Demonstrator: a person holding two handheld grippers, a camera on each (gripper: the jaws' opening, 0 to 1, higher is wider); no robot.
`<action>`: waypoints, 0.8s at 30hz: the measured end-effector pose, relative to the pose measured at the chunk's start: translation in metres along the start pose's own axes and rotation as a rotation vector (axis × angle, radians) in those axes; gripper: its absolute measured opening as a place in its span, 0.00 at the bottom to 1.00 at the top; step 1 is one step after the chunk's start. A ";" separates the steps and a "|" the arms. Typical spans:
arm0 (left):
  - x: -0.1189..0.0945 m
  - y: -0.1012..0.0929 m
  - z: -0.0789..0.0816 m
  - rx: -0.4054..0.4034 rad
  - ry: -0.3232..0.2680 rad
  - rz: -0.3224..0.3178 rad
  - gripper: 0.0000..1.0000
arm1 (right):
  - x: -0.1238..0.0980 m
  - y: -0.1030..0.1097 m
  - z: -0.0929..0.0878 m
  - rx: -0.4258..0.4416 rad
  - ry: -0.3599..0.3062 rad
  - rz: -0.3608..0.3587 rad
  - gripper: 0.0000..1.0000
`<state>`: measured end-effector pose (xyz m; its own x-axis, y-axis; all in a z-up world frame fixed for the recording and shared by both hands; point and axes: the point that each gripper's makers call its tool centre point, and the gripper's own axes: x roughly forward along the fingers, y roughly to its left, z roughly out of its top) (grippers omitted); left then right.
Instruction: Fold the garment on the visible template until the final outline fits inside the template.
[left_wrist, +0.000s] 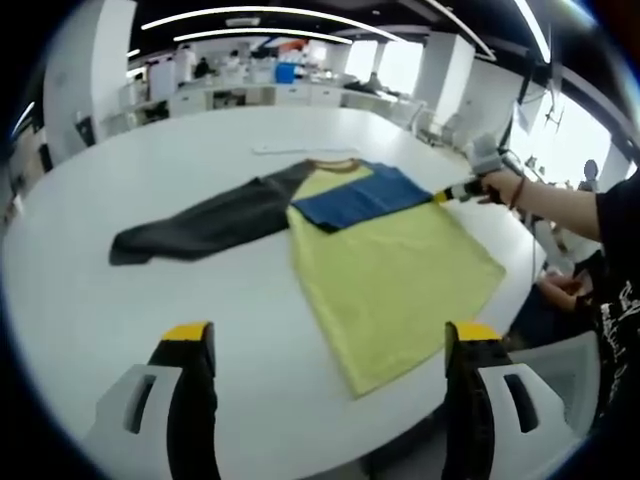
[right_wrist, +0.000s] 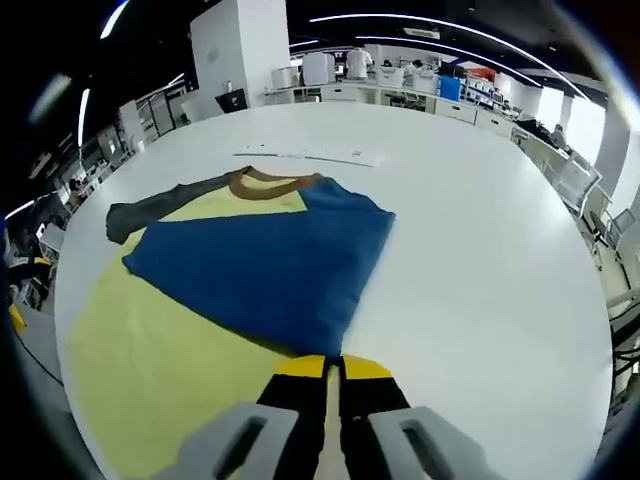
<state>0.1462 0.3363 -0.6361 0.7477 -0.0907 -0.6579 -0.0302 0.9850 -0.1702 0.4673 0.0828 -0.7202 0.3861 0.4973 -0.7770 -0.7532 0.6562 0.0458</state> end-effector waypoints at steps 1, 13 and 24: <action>0.000 0.000 0.000 0.000 0.000 0.001 0.91 | -0.001 -0.003 -0.001 0.004 0.002 -0.003 0.00; 0.004 0.002 0.001 -0.001 -0.001 0.000 0.92 | -0.009 -0.023 -0.010 0.008 0.023 -0.036 0.00; 0.005 0.001 0.001 0.005 0.003 -0.003 0.92 | -0.015 -0.036 -0.017 -0.021 0.045 -0.069 0.00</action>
<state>0.1509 0.3367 -0.6386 0.7456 -0.0946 -0.6596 -0.0245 0.9853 -0.1690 0.4798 0.0421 -0.7211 0.4138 0.4247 -0.8052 -0.7368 0.6757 -0.0223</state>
